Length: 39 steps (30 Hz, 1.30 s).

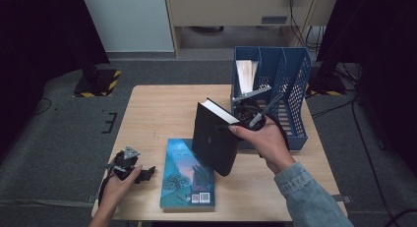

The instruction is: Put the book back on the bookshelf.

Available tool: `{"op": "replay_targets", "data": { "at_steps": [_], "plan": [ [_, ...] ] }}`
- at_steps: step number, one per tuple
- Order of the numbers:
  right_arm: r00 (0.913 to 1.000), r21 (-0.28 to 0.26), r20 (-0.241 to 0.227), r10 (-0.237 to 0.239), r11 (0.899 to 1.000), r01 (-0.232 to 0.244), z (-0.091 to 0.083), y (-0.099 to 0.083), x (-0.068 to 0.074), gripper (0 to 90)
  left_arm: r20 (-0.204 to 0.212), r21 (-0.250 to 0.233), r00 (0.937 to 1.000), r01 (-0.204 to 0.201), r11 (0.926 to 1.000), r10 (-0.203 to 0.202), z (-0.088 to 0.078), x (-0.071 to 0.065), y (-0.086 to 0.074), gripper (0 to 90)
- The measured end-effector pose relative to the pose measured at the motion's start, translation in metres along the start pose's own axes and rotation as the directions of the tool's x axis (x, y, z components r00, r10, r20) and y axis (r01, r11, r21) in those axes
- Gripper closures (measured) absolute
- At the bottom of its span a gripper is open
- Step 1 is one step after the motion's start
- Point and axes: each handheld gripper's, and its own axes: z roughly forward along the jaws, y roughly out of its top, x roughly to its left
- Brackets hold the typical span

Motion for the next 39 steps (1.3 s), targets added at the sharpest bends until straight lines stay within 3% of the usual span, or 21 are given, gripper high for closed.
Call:
{"op": "replay_targets", "data": {
  "at_steps": [9, 39],
  "plan": [
    [0.9999, -0.004, 0.01, 0.003, 1.0, -0.003, -0.014, -0.012, -0.006, 52.7, -0.003, -0.004, 1.0, 0.003, 1.0, -0.003, 0.0, 0.0, 0.0, 0.0],
    [0.9937, -0.045, 0.043, 0.103, 0.994, -0.101, -0.061, -0.073, -0.044, 52.6, -0.006, -0.012, 1.0, 0.006, 0.9999, -0.007, 0.0, -0.001, -0.001, 0.0]
  ]
}}
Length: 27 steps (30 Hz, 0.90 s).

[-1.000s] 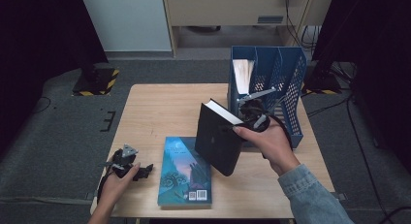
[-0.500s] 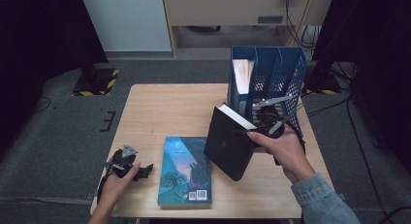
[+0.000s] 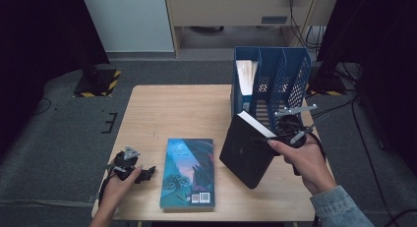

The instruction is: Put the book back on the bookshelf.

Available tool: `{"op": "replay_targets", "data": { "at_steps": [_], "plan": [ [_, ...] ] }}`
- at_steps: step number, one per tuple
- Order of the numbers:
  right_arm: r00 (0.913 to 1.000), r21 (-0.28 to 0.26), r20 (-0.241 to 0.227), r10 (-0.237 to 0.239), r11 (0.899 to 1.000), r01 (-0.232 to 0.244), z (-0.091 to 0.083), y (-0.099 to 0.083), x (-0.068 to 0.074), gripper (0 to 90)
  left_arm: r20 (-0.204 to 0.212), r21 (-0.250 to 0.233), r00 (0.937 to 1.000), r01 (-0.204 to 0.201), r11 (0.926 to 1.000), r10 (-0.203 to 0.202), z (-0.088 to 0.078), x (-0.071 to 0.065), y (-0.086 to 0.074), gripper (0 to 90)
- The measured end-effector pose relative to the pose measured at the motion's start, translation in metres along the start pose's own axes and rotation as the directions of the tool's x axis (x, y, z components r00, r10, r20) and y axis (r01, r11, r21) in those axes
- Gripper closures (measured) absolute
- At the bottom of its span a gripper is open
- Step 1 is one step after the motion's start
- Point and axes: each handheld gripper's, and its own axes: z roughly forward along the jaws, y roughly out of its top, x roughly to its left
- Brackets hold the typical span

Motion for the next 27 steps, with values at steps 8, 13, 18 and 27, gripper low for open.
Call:
{"op": "replay_targets", "data": {
  "at_steps": [8, 13, 18, 27],
  "plan": [
    [0.9999, -0.021, 0.005, 0.013, 1.0, -0.012, -0.021, -0.01, -0.005, 52.6, 0.0, -0.001, 1.0, 0.0, 1.0, 0.0, 0.0, 0.0, 0.0, 0.0],
    [0.9994, -0.051, 0.002, 0.034, 0.998, -0.034, -0.034, -0.008, -0.008, 52.6, 0.0, -0.003, 1.0, 0.0, 1.0, 0.0, 0.0, 0.0, 0.0, 0.0],
    [0.9994, -0.071, 0.013, 0.033, 0.997, -0.032, -0.049, -0.001, -0.009, 52.6, 0.002, -0.005, 1.0, -0.001, 1.0, 0.001, 0.001, 0.0, 0.0, 0.0],
    [0.9994, -0.096, 0.011, 0.033, 0.995, -0.032, -0.072, 0.016, -0.009, 52.6, 0.003, 0.002, 1.0, -0.006, 1.0, 0.006, 0.001, 0.0, 0.001, 0.0]
  ]
}}
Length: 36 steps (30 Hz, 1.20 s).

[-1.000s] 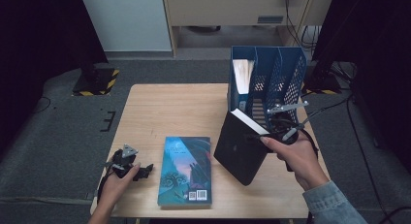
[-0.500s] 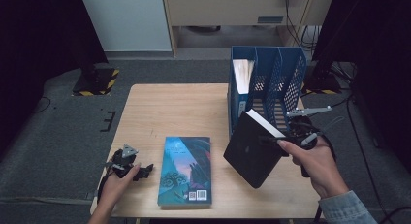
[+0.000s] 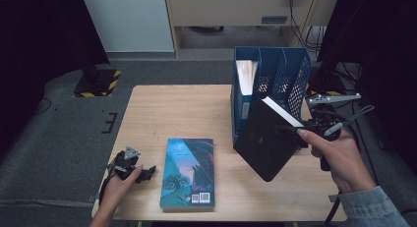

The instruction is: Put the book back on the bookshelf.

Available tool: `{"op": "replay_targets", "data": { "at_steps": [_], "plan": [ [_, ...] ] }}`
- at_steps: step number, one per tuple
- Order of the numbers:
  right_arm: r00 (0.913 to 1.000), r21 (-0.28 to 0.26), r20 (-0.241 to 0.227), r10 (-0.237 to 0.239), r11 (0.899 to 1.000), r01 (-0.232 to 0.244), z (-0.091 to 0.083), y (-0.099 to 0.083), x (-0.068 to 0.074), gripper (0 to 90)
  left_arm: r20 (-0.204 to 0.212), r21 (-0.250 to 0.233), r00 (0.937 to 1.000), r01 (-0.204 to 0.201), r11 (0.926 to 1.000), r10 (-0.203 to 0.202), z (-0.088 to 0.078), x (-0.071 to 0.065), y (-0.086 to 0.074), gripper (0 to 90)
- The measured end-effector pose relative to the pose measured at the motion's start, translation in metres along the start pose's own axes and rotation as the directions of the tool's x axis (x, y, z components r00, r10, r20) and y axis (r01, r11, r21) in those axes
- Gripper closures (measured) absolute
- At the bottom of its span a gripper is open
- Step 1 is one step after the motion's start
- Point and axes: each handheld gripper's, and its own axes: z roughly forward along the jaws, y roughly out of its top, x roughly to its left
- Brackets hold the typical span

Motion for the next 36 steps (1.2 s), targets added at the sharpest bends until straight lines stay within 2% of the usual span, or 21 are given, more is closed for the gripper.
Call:
{"op": "replay_targets", "data": {
  "at_steps": [11, 17, 24, 31, 36],
  "plan": [
    [0.999, -0.037, 0.017, 0.042, 0.998, -0.041, -0.022, 0.018, -0.013, 52.5, 0.0, -0.001, 1.0, 0.002, 1.0, -0.002, 0.0, 0.0, 0.0, 0.0],
    [0.9971, -0.04, 0.061, 0.046, 0.998, -0.044, -0.027, 0.03, -0.021, 52.5, 0.0, 0.003, 1.0, 0.0, 1.0, 0.0, 0.0, -0.001, 0.001, 0.0],
    [0.9917, -0.041, 0.106, 0.072, 0.997, -0.068, -0.029, 0.041, -0.036, 52.5, 0.002, 0.001, 1.0, -0.001, 1.0, 0.001, 0.001, -0.001, 0.001, 0.0],
    [0.9819, -0.034, 0.155, 0.108, 0.994, -0.104, -0.025, 0.053, -0.053, 52.5, 0.001, 0.0, 1.0, 0.007, 1.0, -0.007, 0.001, -0.002, 0.001, 0.0],
    [0.9672, -0.046, 0.213, 0.139, 0.99, -0.132, -0.025, 0.06, -0.066, 52.6, 0.001, 0.001, 1.0, 0.0, 1.0, 0.0, 0.001, -0.001, 0.002, 0.0]
  ]
}}
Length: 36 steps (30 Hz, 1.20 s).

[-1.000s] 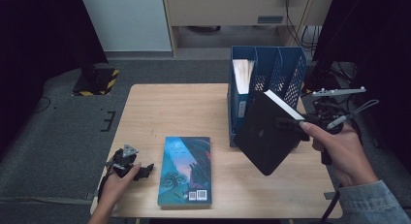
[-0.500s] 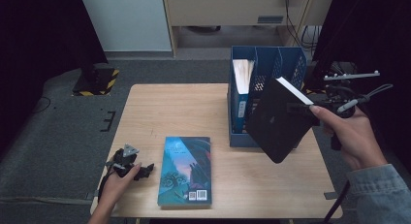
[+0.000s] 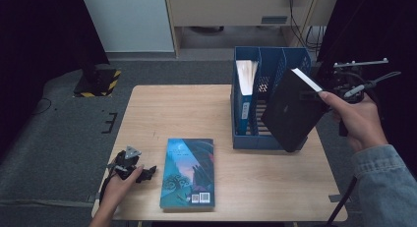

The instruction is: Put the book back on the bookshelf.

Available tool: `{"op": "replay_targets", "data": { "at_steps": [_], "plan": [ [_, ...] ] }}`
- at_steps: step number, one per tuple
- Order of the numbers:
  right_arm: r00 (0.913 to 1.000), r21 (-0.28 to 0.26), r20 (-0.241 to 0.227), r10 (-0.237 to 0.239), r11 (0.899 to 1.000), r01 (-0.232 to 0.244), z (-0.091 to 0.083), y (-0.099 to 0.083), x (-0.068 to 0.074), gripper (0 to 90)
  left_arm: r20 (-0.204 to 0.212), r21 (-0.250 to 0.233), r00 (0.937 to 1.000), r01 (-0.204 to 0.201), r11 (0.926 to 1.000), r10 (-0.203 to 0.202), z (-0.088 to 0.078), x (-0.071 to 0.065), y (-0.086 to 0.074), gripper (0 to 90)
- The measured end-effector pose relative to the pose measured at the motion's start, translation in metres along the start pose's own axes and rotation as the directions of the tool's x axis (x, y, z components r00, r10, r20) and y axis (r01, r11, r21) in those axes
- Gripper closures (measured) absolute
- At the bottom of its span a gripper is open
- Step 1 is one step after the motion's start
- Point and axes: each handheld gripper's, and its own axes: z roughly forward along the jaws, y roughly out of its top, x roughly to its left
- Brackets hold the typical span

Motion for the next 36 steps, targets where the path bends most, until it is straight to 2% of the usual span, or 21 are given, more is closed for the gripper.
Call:
{"op": "replay_targets", "data": {
  "at_steps": [7, 18, 22, 26, 36],
  "plan": [
    [0.9972, -0.001, 0.065, 0.038, 0.999, -0.038, 0.001, 0.012, -0.016, 52.6, 0.001, -0.003, 1.0, 0.002, 1.0, -0.002, 0.0, 0.0, 0.0, 0.0],
    [0.9873, -0.016, 0.133, 0.087, 0.996, -0.085, 0.003, 0.019, -0.037, 52.7, 0.003, 0.0, 1.0, -0.002, 1.0, 0.002, 0.0, 0.0, 0.0, 0.0],
    [0.9832, -0.025, 0.161, 0.086, 0.996, -0.083, 0.002, 0.021, -0.039, 52.7, 0.004, 0.003, 1.0, -0.007, 1.0, 0.007, 0.0, 0.0, 0.0, 0.0],
    [0.9809, -0.025, 0.169, 0.096, 0.995, -0.094, 0.001, 0.021, -0.044, 52.7, 0.006, 0.003, 0.9999, -0.008, 1.0, 0.008, 0.0, 0.0, 0.0, 0.0],
    [0.9701, -0.028, 0.224, 0.092, 0.996, -0.088, 0.011, 0.023, -0.049, 52.7, 0.007, 0.002, 0.9999, -0.01, 0.9999, 0.01, 0.0, 0.0, 0.0, 0.0]
  ]
}}
